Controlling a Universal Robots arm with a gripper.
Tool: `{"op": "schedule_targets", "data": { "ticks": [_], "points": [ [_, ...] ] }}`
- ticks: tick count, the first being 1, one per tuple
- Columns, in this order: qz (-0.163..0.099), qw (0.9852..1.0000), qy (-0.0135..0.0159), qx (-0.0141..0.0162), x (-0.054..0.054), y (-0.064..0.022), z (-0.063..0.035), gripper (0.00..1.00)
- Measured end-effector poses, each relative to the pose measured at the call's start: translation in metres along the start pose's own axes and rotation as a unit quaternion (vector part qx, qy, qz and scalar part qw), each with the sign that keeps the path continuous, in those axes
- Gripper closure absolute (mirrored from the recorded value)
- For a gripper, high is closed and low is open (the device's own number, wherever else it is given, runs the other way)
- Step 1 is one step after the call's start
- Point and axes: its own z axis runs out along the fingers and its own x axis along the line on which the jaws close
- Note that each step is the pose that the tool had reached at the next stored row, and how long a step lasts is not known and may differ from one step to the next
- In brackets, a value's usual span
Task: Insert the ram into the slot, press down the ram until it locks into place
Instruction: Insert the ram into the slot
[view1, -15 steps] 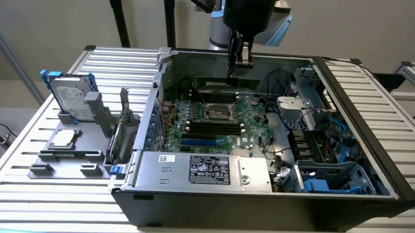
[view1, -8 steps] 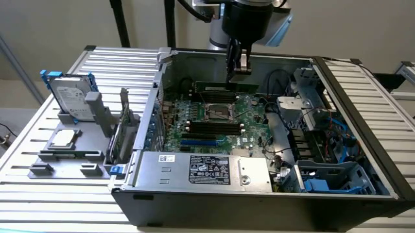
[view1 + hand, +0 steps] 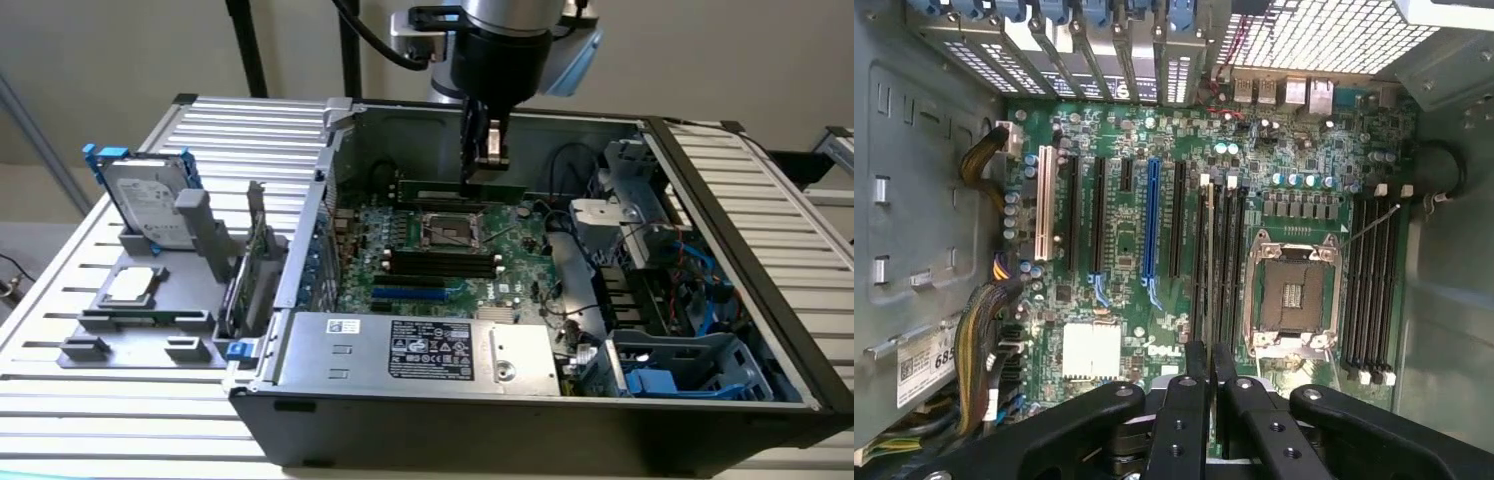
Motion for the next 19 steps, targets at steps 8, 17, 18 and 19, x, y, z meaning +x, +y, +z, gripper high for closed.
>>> {"op": "schedule_targets", "data": {
  "ticks": [8,17,18,19],
  "points": [
    [0.014,0.9999,-0.0004,0.0012,0.002,0.0021,0.0146,0.87],
    [0.022,0.9998,-0.0006,0.0046,0.003,0.0025,0.031,0.87],
    [0.022,0.9997,-0.0006,0.005,0.003,0.0025,0.0328,0.87],
    [0.022,0.9997,-0.0006,0.0055,0.003,0.0025,0.0345,0.87]
  ]
}}
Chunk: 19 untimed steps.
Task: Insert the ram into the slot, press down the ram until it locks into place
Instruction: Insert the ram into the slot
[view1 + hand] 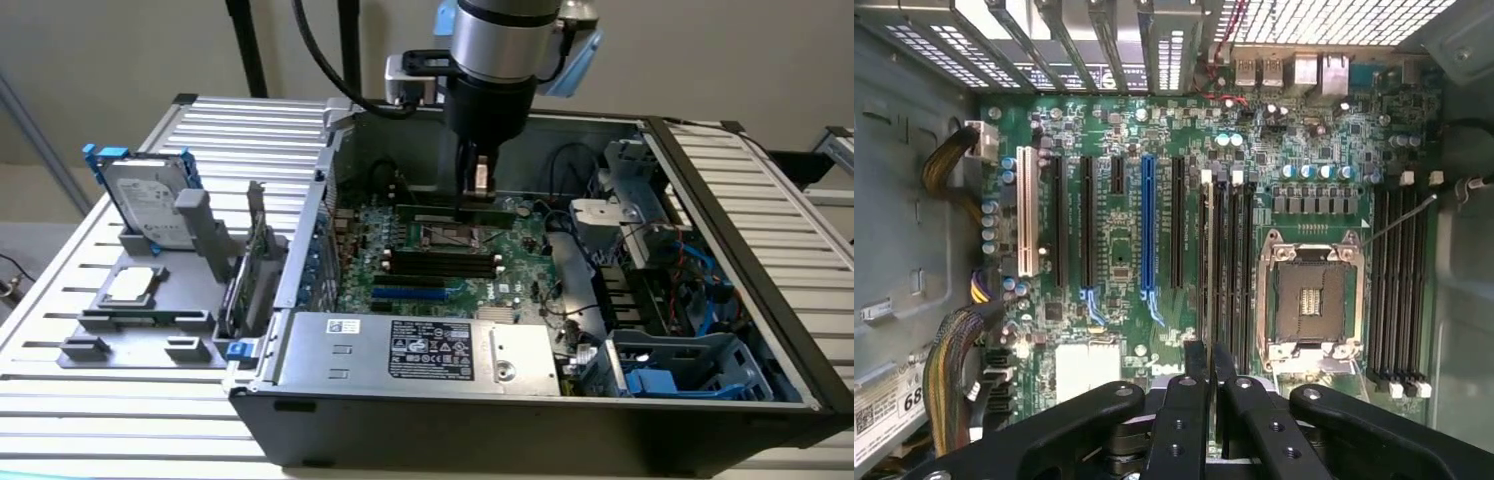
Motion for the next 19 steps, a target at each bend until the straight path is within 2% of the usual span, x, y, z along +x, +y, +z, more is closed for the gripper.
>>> {"op": "schedule_targets", "data": {
  "ticks": [12,19],
  "points": [
    [0.003,1.0,-0.0002,0.0072,0.001,0.0007,0.0219,0.87],
    [0.003,1.0,-0.0003,0.0089,0.001,0.0015,0.0347,0.87]
  ]
}}
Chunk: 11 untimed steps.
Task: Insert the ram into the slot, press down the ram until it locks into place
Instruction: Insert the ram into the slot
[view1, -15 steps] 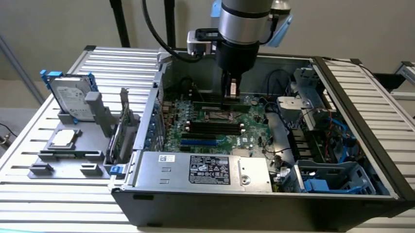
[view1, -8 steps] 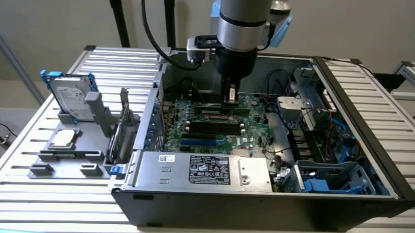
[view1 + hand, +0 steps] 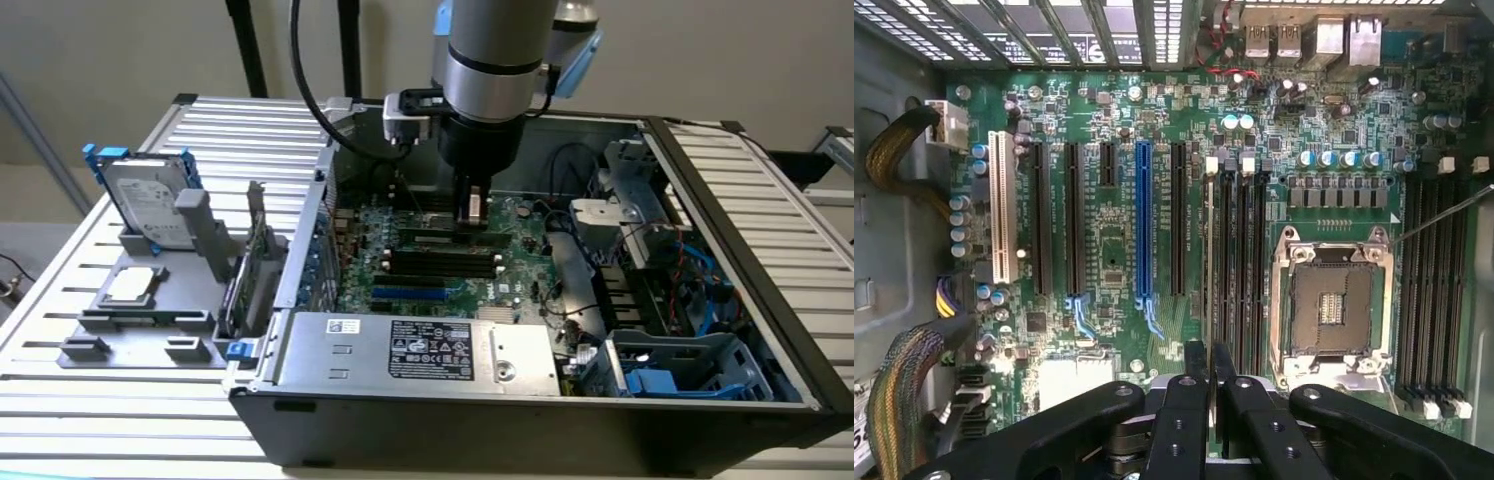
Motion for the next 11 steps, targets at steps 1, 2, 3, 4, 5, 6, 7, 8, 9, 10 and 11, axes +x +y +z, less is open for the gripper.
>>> {"op": "schedule_targets", "data": {
  "ticks": [1,2,3,4,5,6,7,8,9,10,11],
  "points": [
    [0.0,1.0,0.0,0.0001,0.0,0.0002,0.0018,0.87],
    [0.0,1.0,0.0001,0.0001,0.0,0.0004,0.0036,0.87],
    [0.0,1.0,0.0001,0.0002,0.0,0.0007,0.0054,0.87],
    [0.0,1.0,0.0,0.0004,0.0,0.0011,0.0073,0.87],
    [0.0,1.0,0.0,0.0005,0.0,0.0014,0.0091,0.87],
    [0.0,1.0,0.0,0.0006,0.0,0.0019,0.0109,0.87],
    [0.0,1.0,0.0001,0.0008,0.001,0.0025,0.0126,0.87],
    [0.0,1.0,0.0,0.0011,0.001,0.0031,0.0145,0.87],
    [0.0,1.0,0.0,0.0014,0.001,0.0036,0.0163,0.87],
    [0.0,1.0,-0.0001,0.0018,0.001,0.0041,0.0181,0.87],
    [0.0,1.0,0.0,0.0023,0.001,0.0045,0.0199,0.87]
  ]
}}
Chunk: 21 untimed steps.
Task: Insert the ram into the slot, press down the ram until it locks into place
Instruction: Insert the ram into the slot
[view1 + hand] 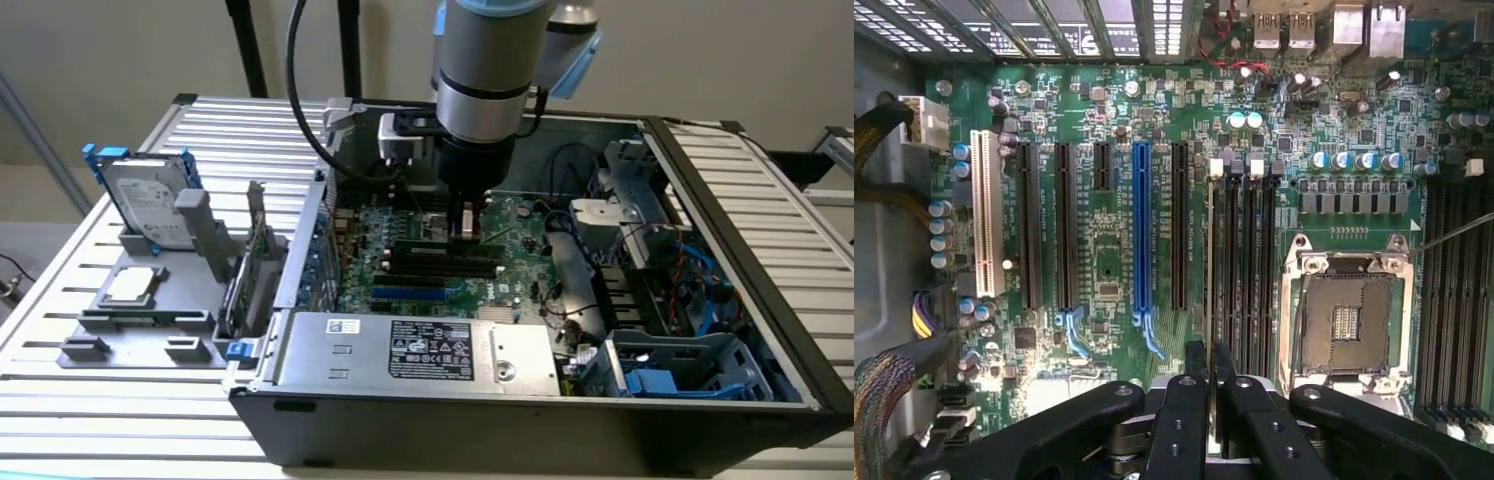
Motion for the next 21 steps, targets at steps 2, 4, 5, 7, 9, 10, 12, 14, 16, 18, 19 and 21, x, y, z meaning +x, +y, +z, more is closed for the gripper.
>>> {"op": "schedule_targets", "data": {
  "ticks": [2,4,5,7,9,10,12,14,16,18,19,21],
  "points": [
    [0.0,1.0,0.0,0.0006,0.0001,0.0002,0.0031,0.87],
    [0.0,1.0,0.0001,0.0006,0.0002,0.0002,0.0033,0.87],
    [0.0,1.0,0.0001,0.0006,0.0002,0.0002,0.0033,0.87],
    [0.0,1.0,0.0,0.0007,0.0001,0.0002,0.0034,0.87],
    [0.0,1.0,0.0,0.0007,0.0001,0.0002,0.0035,0.87],
    [0.0,1.0,0.0,0.0007,0.0001,0.0002,0.0035,0.87],
    [0.0,1.0,-0.0002,0.0008,0.0001,0.0002,0.0044,0.87],
    [0.0,1.0,0.0,0.0007,0.0001,0.0004,0.0057,0.87],
    [0.0,1.0,0.0,0.0007,-0.0002,0.0008,0.0075,0.87],
    [0.0,1.0,0.0,0.0007,-0.0009,0.0011,0.009,0.87],
    [0.0,1.0,0.0001,0.0007,-0.0015,0.0013,0.0099,0.87],
    [0.0,1.0,0.0001,0.0007,-0.0027,0.0016,0.0115,0.87]
  ]
}}
